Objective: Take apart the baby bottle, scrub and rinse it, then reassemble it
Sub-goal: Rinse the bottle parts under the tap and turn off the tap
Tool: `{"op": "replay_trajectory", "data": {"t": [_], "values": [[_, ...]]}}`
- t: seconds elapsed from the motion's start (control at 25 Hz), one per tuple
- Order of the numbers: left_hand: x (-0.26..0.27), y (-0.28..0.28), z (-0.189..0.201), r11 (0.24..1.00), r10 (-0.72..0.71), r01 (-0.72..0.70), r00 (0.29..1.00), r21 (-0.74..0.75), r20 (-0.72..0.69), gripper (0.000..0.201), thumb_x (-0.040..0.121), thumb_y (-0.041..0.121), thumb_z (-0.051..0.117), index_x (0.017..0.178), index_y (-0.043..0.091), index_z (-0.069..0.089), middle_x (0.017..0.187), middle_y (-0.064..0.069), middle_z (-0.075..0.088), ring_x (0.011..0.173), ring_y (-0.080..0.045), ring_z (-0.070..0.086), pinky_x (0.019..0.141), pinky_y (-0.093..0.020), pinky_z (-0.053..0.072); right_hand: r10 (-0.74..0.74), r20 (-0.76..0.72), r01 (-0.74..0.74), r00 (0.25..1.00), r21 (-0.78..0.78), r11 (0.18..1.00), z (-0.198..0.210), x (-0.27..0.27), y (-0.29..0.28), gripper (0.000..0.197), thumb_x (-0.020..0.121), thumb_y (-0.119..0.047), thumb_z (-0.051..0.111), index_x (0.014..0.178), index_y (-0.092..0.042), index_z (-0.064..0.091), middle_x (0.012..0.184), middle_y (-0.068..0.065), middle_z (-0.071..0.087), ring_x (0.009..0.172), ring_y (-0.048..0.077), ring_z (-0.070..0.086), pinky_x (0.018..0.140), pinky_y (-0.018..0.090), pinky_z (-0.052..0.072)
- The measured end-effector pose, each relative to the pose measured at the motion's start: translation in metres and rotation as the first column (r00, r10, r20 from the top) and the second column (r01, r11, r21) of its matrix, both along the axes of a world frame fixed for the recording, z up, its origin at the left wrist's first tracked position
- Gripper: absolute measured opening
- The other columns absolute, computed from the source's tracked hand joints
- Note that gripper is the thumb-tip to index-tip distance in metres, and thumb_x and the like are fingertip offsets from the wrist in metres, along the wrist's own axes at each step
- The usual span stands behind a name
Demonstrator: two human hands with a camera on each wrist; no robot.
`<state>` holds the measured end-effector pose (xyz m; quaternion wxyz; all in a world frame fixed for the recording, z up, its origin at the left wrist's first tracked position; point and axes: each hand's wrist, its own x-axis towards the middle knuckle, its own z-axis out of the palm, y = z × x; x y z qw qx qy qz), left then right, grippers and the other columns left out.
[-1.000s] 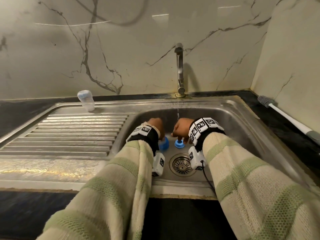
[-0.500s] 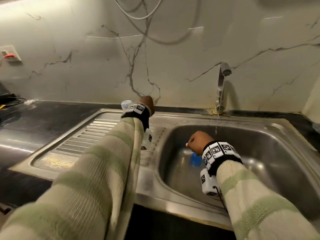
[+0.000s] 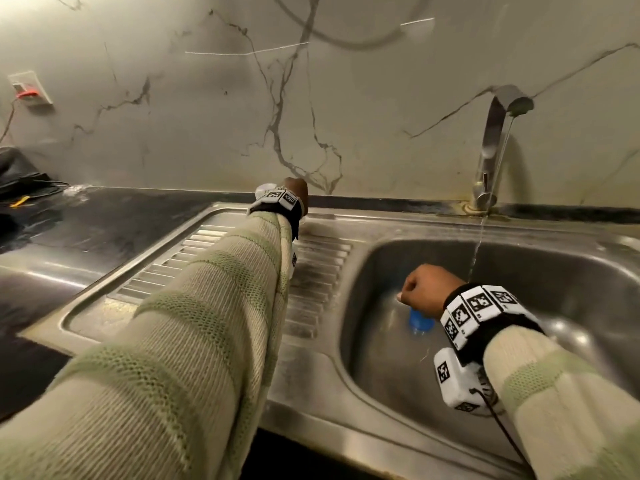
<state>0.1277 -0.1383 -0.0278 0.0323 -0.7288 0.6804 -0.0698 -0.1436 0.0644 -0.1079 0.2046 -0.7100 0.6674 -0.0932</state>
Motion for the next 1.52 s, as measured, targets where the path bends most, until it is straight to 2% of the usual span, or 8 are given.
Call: {"op": "replay_trajectory", "data": {"t": [0.2,0.52,0.6,0.8,0.92,1.12,1.4,1.52], "values": [[0.013,-0.015,-0.012,0.993,0.080,-0.075,0.995,0.086,-0.055,0.018,0.059,0.031,0.072,0.066,0.018,0.061,0.067,-0.003,0.068,0.057,-0.024,0.067,0.062,-0.035,0.059,-0.006,-0.011,0.007,1.000,0.035,0.999,0.000,-0.003,0.005,0.024,0.090,-0.032,0.065,0.089,-0.010,0.075,0.075,0.003,0.064,0.068,0.019,0.059,0.047,0.018,0.036],[0.039,-0.100,-0.013,0.993,0.018,-0.014,0.999,0.113,-0.036,0.053,0.035,0.051,0.083,0.083,0.032,0.070,0.085,0.002,0.074,0.070,-0.023,0.070,0.069,-0.041,0.060,-0.025,-0.033,0.028,0.999,0.102,0.994,0.002,-0.007,0.005,0.028,0.090,-0.033,0.063,0.095,-0.008,0.074,0.087,0.008,0.071,0.075,0.022,0.063,0.072,0.030,0.053],[0.019,-0.076,0.021,0.998,-0.057,0.057,0.998,0.011,-0.031,0.053,0.057,0.048,0.078,0.103,0.023,0.071,0.107,-0.004,0.073,0.091,-0.027,0.071,0.078,-0.040,0.059,-0.038,-0.057,0.045,0.998,0.127,0.991,0.002,-0.011,0.005,0.025,0.087,-0.027,0.062,0.092,-0.005,0.073,0.093,0.012,0.073,0.080,0.028,0.068,0.076,0.034,0.055],[-0.107,0.133,0.092,0.954,-0.257,0.227,0.956,-0.196,-0.142,0.032,0.089,0.035,0.065,0.098,0.004,0.069,0.102,-0.013,0.068,0.099,-0.034,0.067,0.074,-0.033,0.049,-0.254,-0.173,0.277,0.952,0.124,0.953,0.013,-0.067,0.025,0.015,0.075,-0.019,0.063,0.067,-0.007,0.061,0.081,0.012,0.067,0.082,0.030,0.066,0.067,0.029,0.050],[-0.164,0.180,0.051,0.948,-0.308,0.255,0.885,-0.189,-0.350,0.031,0.091,0.027,0.062,0.110,0.004,0.069,0.111,-0.016,0.070,0.104,-0.034,0.067,0.075,-0.031,0.047,-0.393,-0.185,0.417,0.901,0.121,0.901,0.002,-0.108,0.028,0.026,0.067,-0.028,0.067,0.082,-0.006,0.066,0.079,0.007,0.066,0.088,0.027,0.069,0.082,0.034,0.055],[-0.206,0.194,-0.029,0.942,-0.319,0.331,0.838,-0.052,-0.444,0.031,0.090,0.028,0.063,0.110,0.005,0.071,0.110,-0.016,0.071,0.104,-0.033,0.068,0.080,-0.034,0.052,-0.391,-0.165,0.419,0.906,0.213,0.883,-0.097,-0.147,-0.046,0.047,0.043,-0.042,0.070,0.081,-0.014,0.072,0.068,0.005,0.072,0.067,0.027,0.071,0.076,0.043,0.059],[-0.198,0.159,-0.083,0.946,-0.276,0.322,0.851,0.028,-0.446,0.025,0.088,0.028,0.061,0.105,0.014,0.070,0.103,-0.009,0.072,0.094,-0.030,0.068,0.085,-0.037,0.055,-0.303,-0.224,0.351,0.926,0.224,0.909,-0.120,-0.131,-0.069,0.032,0.050,-0.039,0.061,0.067,-0.012,0.061,0.072,0.007,0.066,0.074,0.032,0.068,0.078,0.041,0.058],[-0.196,0.158,-0.091,0.947,-0.248,0.312,0.862,0.077,-0.443,0.028,0.086,0.031,0.065,0.106,0.012,0.069,0.103,-0.008,0.070,0.094,-0.032,0.067,0.088,-0.042,0.057,-0.265,-0.225,0.307,0.938,0.176,0.935,-0.074,-0.100,-0.025,0.041,0.068,-0.031,0.076,0.106,-0.017,0.070,0.111,0.007,0.070,0.103,0.029,0.066,0.093,0.036,0.052]]}}
